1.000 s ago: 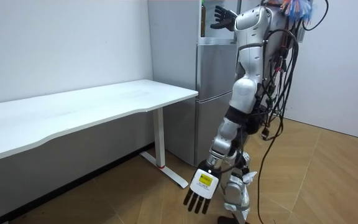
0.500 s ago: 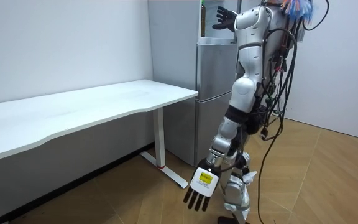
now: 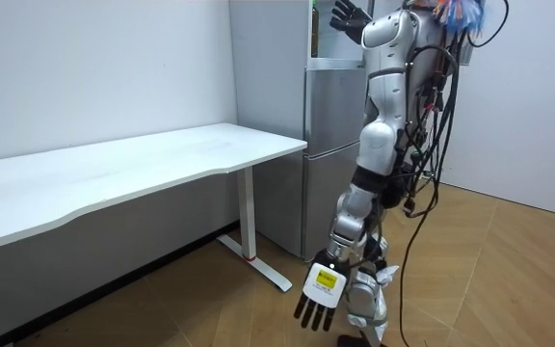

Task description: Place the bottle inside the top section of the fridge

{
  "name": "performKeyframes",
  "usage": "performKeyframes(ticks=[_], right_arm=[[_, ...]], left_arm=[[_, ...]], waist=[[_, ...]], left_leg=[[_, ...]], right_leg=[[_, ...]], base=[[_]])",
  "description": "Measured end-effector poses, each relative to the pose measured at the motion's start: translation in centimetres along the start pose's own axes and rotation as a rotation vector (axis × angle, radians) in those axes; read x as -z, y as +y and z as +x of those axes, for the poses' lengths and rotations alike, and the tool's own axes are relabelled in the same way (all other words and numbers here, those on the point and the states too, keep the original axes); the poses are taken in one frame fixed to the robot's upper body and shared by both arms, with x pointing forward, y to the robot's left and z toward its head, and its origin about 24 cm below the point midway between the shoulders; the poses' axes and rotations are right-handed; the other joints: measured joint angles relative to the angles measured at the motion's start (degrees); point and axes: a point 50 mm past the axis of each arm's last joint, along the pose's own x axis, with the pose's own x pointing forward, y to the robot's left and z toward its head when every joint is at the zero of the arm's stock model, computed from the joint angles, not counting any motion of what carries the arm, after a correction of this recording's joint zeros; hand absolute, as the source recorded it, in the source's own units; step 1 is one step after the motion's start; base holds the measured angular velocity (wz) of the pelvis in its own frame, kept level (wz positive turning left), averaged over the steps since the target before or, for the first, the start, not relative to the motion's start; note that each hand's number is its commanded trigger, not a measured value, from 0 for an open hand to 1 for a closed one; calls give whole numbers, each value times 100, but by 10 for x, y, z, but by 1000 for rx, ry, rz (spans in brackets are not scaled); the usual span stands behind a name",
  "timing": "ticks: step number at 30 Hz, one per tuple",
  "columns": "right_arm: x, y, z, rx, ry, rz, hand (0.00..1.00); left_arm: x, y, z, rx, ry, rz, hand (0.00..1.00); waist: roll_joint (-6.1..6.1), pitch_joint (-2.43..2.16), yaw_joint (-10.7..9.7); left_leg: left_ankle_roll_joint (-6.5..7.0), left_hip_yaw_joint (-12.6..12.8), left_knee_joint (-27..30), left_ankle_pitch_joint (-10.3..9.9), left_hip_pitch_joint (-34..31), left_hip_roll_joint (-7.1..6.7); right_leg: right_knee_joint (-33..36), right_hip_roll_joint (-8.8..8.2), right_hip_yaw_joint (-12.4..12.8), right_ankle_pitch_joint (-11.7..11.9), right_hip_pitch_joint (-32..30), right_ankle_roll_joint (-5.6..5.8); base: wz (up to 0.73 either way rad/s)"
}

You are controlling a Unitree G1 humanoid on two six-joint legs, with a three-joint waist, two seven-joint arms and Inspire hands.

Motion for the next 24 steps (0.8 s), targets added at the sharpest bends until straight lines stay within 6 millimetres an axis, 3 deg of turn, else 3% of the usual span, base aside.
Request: performKeyframes(ticks=[2, 7, 11, 18, 24], right_arm=[[2, 4, -5, -2, -10, 116, 0], [8, 11, -10, 5, -22, 219, 0], [20, 9, -23, 47, -1, 299, 0], [51, 1, -54, 207, 117, 387, 0], [93, -14, -83, 370, 314, 365, 0]], left_arm=[[-1, -4, 0, 9, -3, 24, 0], [-2, -14, 0, 33, -17, 78, 0], [3, -24, -1, 58, -14, 102, 0], [7, -43, -3, 76, -14, 97, 0], [4, -50, -4, 79, -35, 107, 0]], waist=[[112, -7, 17], [385, -2, 52], [447, 13, 29], [416, 11, -49], [313, 15, -176]], left_leg=[[0, 17, 4, -1, -10, 0], [0, 125, 5, -1, -15, 5], [-2, 216, 1, -1, -14, 6], [-22, 324, 10, 9, -18, 18], [-50, 519, 10, -12, -26, 56]], right_leg=[[6, -4, -12, 1, -18, 1], [83, -16, -2, 10, -97, -10], [199, -4, 155, -9, -196, -29], [259, -3, 197, 11, -270, -66], [293, 6, 167, 54, -375, -129]], base=[[-2], [-11], [-11], [-9], [-17]])
